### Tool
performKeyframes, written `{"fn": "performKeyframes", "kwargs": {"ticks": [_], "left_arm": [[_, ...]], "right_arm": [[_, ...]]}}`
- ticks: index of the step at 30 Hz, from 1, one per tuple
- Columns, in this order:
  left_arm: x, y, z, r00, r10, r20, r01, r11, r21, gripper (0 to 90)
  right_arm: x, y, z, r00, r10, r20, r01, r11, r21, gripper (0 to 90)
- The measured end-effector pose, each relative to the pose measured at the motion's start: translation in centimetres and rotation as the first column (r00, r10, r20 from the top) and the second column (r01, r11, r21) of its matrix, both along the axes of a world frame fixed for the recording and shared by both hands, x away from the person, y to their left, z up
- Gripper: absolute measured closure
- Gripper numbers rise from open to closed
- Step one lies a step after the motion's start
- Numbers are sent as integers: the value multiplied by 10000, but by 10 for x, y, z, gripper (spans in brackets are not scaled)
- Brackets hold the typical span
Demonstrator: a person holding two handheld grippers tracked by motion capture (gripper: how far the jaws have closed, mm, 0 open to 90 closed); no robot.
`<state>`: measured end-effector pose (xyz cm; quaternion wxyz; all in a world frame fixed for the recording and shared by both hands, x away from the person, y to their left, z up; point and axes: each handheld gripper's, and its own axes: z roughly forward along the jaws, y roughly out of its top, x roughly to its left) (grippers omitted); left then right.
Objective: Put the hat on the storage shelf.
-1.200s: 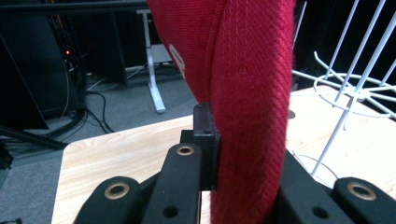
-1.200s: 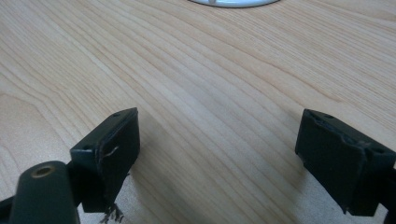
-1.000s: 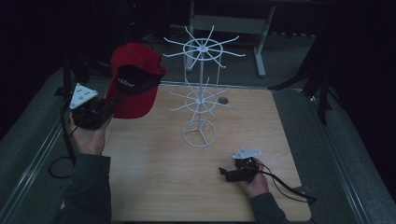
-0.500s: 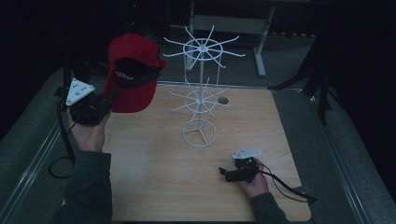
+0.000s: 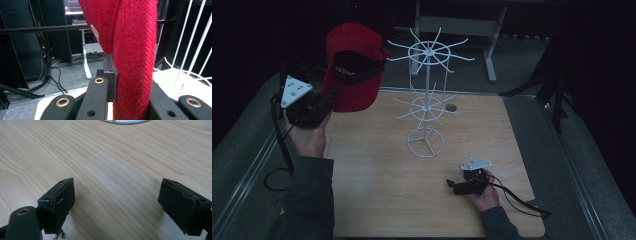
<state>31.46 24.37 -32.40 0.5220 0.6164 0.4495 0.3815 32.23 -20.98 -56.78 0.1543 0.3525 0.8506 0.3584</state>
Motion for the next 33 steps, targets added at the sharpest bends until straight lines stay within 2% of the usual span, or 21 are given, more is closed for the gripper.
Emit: {"fn": "performKeyframes", "kwargs": {"ticks": [6,24,33], "left_arm": [[1,-3,8,9997,84,208,-84,10000,4,857],[0,-6,20,9979,256,597,-228,9986,-479,856],[-3,-7,27,9964,229,818,-185,9984,-540,856]], "right_arm": [[0,0,0,10000,7,-1,-7,10000,-1,137],[0,0,0,10000,7,-9,-7,10000,-4,136],[0,0,0,10000,14,-8,-14,10000,-13,136]]}}
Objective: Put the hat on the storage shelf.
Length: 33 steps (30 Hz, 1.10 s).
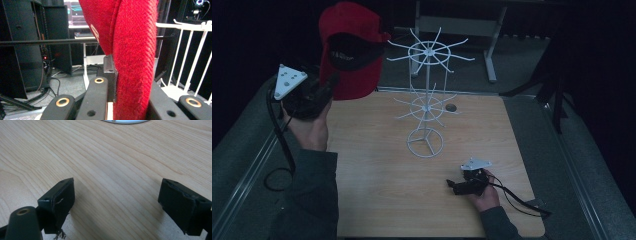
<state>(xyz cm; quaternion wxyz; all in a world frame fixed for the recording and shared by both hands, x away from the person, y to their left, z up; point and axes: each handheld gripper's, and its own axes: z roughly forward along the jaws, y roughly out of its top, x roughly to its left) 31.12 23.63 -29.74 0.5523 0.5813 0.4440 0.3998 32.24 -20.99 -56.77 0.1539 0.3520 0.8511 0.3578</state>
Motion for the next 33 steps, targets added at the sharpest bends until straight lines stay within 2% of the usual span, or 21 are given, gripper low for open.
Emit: {"fn": "performKeyframes", "kwargs": {"ticks": [8,19,26,33], "left_arm": [[-6,-2,5,9997,-3,263,5,10000,-70,856],[-14,-2,7,9991,-217,367,219,9997,-48,856],[-21,-1,4,9984,-314,465,316,9995,-36,856],[-21,2,-8,9966,-601,564,602,9982,9,855]], "right_arm": [[0,0,0,10000,3,-4,-3,10000,2,136],[0,0,0,10000,2,1,-2,10000,0,136],[0,0,0,10000,1,2,-1,10000,2,136],[0,0,0,10000,1,4,-1,10000,1,136]]}}
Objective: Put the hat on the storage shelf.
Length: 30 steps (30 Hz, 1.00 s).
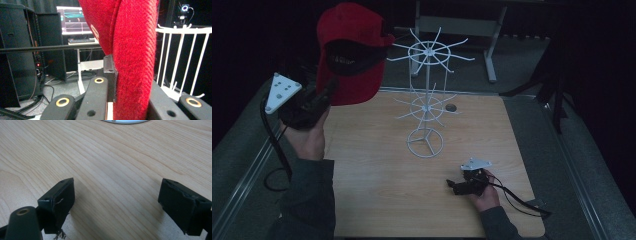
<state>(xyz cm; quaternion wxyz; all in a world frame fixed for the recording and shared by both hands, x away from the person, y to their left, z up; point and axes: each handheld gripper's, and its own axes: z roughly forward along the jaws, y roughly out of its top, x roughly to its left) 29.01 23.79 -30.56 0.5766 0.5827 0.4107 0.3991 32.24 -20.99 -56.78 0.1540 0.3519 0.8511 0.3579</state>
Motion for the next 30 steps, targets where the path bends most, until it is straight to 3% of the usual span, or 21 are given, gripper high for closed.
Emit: {"fn": "performKeyframes", "kwargs": {"ticks": [9,16,30], "left_arm": [[0,2,-21,9998,-136,-152,135,9999,-20,855],[5,6,-43,9986,-144,-515,139,9998,-106,855],[8,2,-88,9955,-139,-940,171,9993,330,853]], "right_arm": [[0,0,0,10000,-4,-2,4,10000,3,136],[0,0,0,10000,-11,-1,11,10000,7,136],[0,0,0,10000,-8,9,8,10000,4,136]]}}
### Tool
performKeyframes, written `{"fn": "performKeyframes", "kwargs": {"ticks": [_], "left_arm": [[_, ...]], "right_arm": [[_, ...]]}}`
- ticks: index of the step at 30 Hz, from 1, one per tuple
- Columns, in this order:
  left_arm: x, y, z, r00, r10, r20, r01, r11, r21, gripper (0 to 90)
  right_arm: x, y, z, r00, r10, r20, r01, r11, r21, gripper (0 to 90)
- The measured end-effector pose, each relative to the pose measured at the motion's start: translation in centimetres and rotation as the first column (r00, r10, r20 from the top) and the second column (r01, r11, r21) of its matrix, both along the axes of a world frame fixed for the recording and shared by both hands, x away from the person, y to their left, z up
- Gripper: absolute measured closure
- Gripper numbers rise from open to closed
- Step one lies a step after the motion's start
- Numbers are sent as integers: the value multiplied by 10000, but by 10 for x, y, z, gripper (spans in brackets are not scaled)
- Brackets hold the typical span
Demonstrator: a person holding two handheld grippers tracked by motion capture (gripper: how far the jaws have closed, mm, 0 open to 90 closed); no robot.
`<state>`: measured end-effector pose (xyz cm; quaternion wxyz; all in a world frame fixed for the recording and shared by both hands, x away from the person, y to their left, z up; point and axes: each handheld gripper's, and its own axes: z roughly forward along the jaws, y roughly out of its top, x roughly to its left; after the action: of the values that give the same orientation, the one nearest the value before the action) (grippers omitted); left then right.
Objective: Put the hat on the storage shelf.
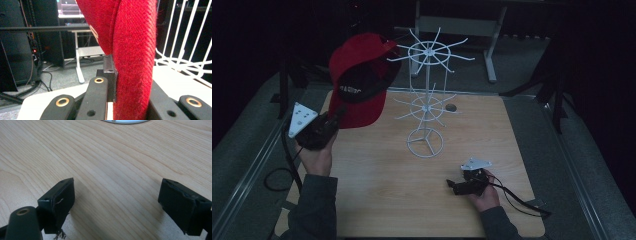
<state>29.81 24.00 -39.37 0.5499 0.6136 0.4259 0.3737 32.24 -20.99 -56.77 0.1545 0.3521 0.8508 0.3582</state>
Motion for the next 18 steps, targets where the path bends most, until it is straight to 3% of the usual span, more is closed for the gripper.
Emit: {"fn": "performKeyframes", "kwargs": {"ticks": [4,10,15,18], "left_arm": [[1,-5,-20,9991,-157,-405,163,9998,148,852],[1,-5,-33,9965,-451,-698,455,9990,37,837],[-1,-5,-30,9958,-628,-660,625,9980,-66,675],[-1,-7,-28,9956,-577,-739,586,9982,90,591]], "right_arm": [[0,0,0,10000,-1,2,1,10000,2,136],[0,0,0,10000,-12,-5,12,10000,13,136],[0,0,0,10000,-17,-3,17,10000,29,136],[0,0,0,10000,-10,-12,10,10000,22,136]]}}
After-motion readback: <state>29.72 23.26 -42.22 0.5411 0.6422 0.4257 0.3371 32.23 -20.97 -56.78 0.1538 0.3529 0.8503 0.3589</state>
